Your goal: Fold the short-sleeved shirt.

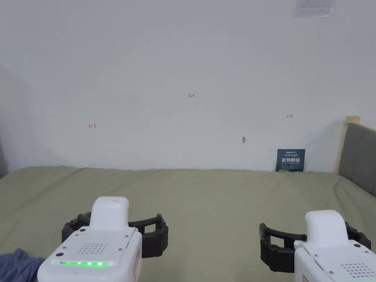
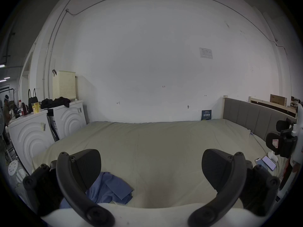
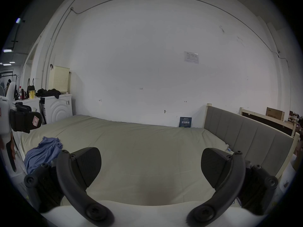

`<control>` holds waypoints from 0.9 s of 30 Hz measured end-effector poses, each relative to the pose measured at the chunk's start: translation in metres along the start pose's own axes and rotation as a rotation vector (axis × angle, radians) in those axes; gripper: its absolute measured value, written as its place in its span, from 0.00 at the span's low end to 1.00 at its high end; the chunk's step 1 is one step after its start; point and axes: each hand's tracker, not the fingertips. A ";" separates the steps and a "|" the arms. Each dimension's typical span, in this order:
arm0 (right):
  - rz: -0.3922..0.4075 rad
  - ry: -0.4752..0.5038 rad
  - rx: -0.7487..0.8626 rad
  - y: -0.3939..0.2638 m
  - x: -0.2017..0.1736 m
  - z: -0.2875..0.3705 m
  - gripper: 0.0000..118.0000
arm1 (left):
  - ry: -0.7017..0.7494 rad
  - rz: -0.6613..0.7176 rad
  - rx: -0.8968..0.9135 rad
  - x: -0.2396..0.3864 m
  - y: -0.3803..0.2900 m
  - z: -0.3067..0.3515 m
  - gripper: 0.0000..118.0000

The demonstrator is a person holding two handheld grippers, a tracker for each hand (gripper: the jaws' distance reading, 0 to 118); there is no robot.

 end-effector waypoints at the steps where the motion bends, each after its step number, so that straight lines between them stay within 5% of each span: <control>1: -0.001 -0.004 0.000 0.000 0.000 0.000 1.00 | -0.004 0.002 -0.006 0.000 0.000 0.000 1.00; 4: -0.018 0.015 -0.020 0.001 0.002 0.001 1.00 | -0.016 0.003 -0.015 -0.001 -0.002 -0.001 0.95; 5: -0.023 0.018 -0.020 0.000 0.002 0.003 0.85 | -0.024 -0.003 -0.016 -0.001 -0.003 0.000 0.75; 6: -0.028 -0.005 -0.005 -0.001 0.001 0.004 0.48 | -0.018 -0.016 -0.025 0.000 -0.003 -0.001 0.39; 7: -0.015 -0.068 0.000 -0.001 -0.001 0.003 0.00 | -0.017 -0.011 -0.023 0.001 -0.005 -0.002 0.00; 27: -0.007 -0.052 -0.018 0.008 -0.006 -0.005 0.00 | 0.014 0.022 -0.024 -0.025 -0.009 0.003 0.00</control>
